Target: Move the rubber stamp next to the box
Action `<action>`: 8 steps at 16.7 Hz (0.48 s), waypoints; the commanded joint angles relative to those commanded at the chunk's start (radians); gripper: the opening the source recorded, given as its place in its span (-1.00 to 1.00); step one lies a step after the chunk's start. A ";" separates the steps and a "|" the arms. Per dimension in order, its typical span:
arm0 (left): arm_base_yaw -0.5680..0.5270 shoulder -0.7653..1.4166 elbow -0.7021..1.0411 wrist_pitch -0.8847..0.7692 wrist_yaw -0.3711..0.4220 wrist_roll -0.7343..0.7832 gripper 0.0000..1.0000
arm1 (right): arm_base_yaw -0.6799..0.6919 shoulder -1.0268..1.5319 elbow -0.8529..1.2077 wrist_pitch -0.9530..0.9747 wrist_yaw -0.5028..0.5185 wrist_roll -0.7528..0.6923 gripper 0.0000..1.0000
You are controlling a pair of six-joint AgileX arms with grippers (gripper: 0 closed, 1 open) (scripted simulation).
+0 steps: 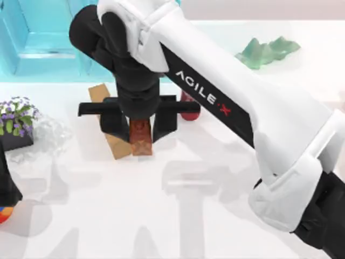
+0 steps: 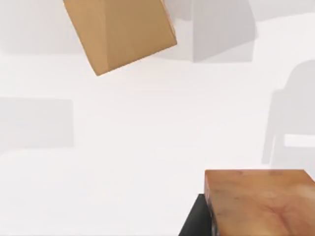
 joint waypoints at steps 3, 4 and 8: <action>0.000 0.000 0.000 0.000 0.000 0.000 1.00 | -0.159 -0.156 -0.236 0.059 -0.022 -0.165 -1.00; 0.000 0.000 0.000 0.000 0.000 0.000 1.00 | -0.214 -0.210 -0.323 0.085 -0.028 -0.222 -1.00; 0.000 0.000 0.000 0.000 0.000 0.000 1.00 | -0.438 -0.427 -0.681 0.214 -0.042 -0.440 -1.00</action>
